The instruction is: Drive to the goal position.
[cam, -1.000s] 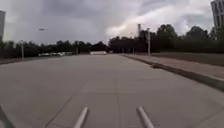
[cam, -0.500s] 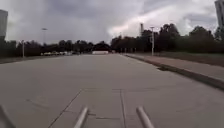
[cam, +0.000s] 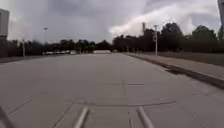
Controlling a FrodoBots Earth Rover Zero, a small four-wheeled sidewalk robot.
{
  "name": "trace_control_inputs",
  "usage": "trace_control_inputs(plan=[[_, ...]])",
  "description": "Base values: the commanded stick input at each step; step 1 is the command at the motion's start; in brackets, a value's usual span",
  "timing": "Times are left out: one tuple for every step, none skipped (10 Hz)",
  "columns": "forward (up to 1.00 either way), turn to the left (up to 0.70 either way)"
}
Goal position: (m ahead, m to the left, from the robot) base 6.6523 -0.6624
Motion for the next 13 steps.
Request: trace_control_inputs(plan=[[1.0,-0.27],[1.0,-0.27],[1.0,-0.27],[1.0,-0.27],[1.0,-0.13],[1.0,0.0],[1.0,0.0],[1.0,0.0],[1.0,0.0],[1.0,0.0],[1.0,0.0],[1.0,0.0],[1.0,0.0]])
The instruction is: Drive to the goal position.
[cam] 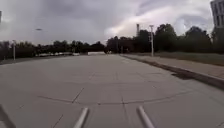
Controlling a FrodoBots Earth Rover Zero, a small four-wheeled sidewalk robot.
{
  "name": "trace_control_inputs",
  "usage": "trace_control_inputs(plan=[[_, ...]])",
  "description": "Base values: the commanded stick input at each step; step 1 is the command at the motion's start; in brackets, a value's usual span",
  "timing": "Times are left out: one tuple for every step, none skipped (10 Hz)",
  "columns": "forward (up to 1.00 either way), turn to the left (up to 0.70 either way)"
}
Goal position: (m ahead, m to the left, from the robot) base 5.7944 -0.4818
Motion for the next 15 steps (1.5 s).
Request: trace_control_inputs(plan=[[1.0,0.0],[1.0,0.0],[1.0,0.0],[1.0,0.0],[1.0,0.0],[1.0,0.0],[1.0,0.0],[1.0,0.0],[1.0,0.0],[1.0,0.0],[1.0,0.0],[1.0,0.0],[1.0,0.0],[1.0,0.0],[1.0,0.0]])
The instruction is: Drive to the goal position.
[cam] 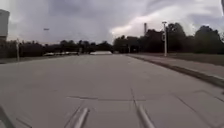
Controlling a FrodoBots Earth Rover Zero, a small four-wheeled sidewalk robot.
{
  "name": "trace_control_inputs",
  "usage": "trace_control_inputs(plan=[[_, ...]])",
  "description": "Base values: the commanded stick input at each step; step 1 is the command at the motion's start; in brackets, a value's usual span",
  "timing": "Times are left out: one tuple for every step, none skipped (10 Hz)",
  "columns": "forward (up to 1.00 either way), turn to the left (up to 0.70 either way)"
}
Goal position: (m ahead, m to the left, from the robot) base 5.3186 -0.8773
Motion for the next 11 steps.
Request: trace_control_inputs(plan=[[1.0,0.0],[1.0,0.0],[1.0,0.0],[1.0,0.0],[1.0,0.0],[1.0,0.0],[1.0,0.0],[1.0,0.0],[1.0,0.0],[1.0,0.0],[1.0,0.0]])
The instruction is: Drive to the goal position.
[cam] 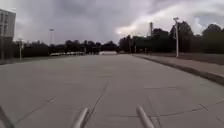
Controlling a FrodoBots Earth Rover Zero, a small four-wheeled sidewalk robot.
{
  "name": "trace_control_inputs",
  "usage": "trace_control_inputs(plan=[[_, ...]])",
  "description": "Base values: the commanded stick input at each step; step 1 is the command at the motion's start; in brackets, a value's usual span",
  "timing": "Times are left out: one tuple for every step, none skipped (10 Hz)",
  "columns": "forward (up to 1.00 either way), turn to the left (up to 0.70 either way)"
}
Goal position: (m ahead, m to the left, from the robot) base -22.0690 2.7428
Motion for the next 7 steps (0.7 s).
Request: trace_control_inputs(plan=[[1.0,-0.19],[1.0,-0.27],[1.0,-0.27],[1.0,-0.27],[1.0,-0.27],[1.0,-0.27],[1.0,-0.27]])
